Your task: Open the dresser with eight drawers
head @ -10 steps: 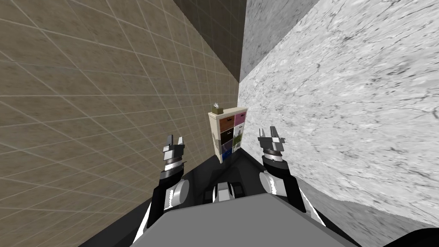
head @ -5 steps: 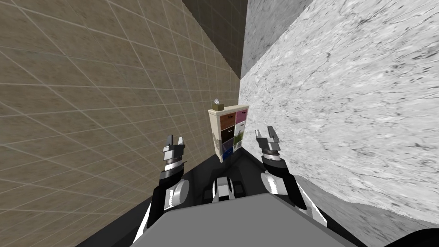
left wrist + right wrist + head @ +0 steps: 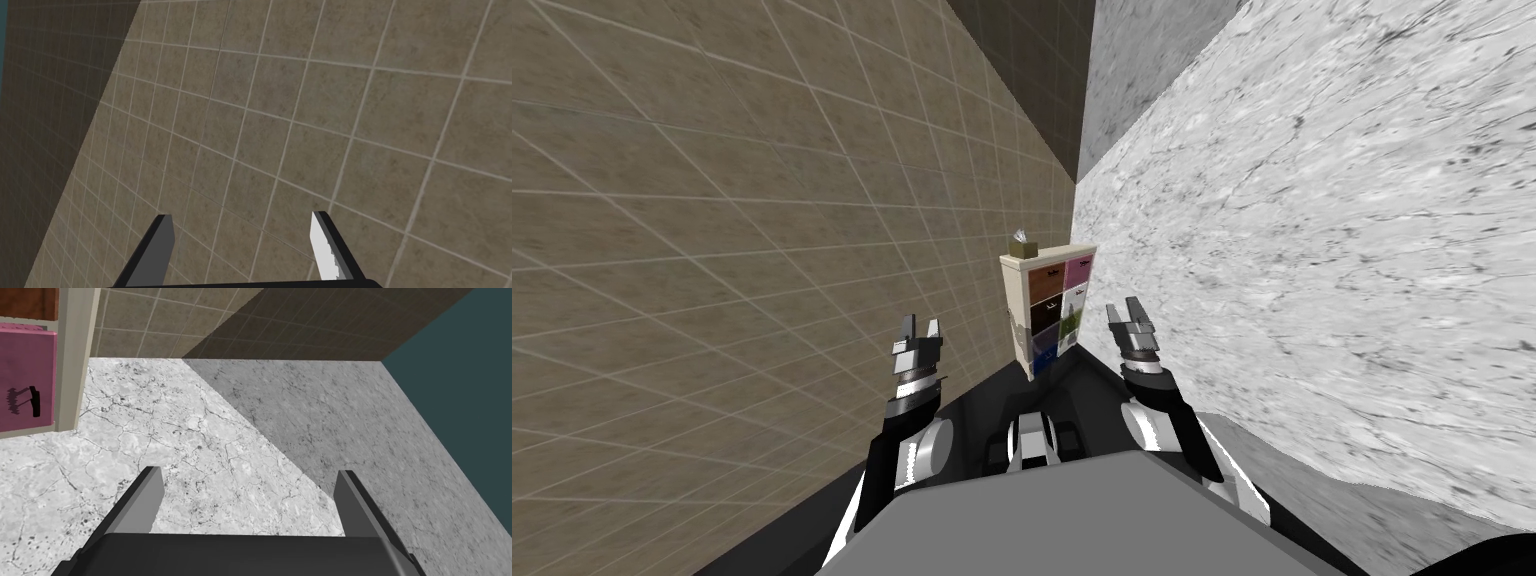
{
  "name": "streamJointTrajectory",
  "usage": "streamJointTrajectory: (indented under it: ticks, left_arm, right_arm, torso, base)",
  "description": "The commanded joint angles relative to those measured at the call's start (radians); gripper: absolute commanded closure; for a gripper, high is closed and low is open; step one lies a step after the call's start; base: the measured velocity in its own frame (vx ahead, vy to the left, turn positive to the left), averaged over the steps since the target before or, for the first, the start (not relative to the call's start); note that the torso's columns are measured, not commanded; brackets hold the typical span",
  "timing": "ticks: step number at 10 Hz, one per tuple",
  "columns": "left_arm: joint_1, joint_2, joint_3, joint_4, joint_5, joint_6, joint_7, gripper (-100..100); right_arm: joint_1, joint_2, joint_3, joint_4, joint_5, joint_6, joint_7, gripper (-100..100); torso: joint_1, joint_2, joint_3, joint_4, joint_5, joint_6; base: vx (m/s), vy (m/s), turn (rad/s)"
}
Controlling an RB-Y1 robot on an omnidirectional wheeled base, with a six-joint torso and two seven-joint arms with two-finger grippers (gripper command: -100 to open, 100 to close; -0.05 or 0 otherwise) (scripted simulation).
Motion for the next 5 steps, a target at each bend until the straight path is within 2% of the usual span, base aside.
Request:
streamJointTrajectory:
  ticks: [1,2,4,5]
  left_arm:
    - [0.0,0.0,0.0,0.0,0.0,0.0,0.0,0]
    - [0.0,0.0,0.0,0.0,0.0,0.0,0.0,0]
    - [0.0,0.0,0.0,0.0,0.0,0.0,0.0,0]
    - [0.0,0.0,0.0,0.0,0.0,0.0,0.0,0]
  right_arm:
    - [-0.009,-0.015,0.002,0.024,0.002,-0.007,0.077,-100]
    - [-0.017,-0.027,0.002,0.047,0.003,-0.014,0.106,-100]
    - [-0.017,-0.027,0.002,0.047,0.003,-0.014,0.144,-100]
    - [-0.026,-0.038,0.003,0.072,0.004,-0.022,0.183,-100]
  torso:
    - [0.001,0.0,0.0,0.0,0.0,0.0]
    - [0.0,0.0,0.0,0.0,0.0,0.0]
    - [0.0,0.0,0.0,0.0,0.0,0.0]
    - [-0.001,0.001,0.001,0.0,0.0,0.0]
  base:
    - [0.032,0.03,0.004]
    - [0.05,0.035,0.012]
    - [0.026,0.023,0.002]
    - [0.028,0.027,0.013]
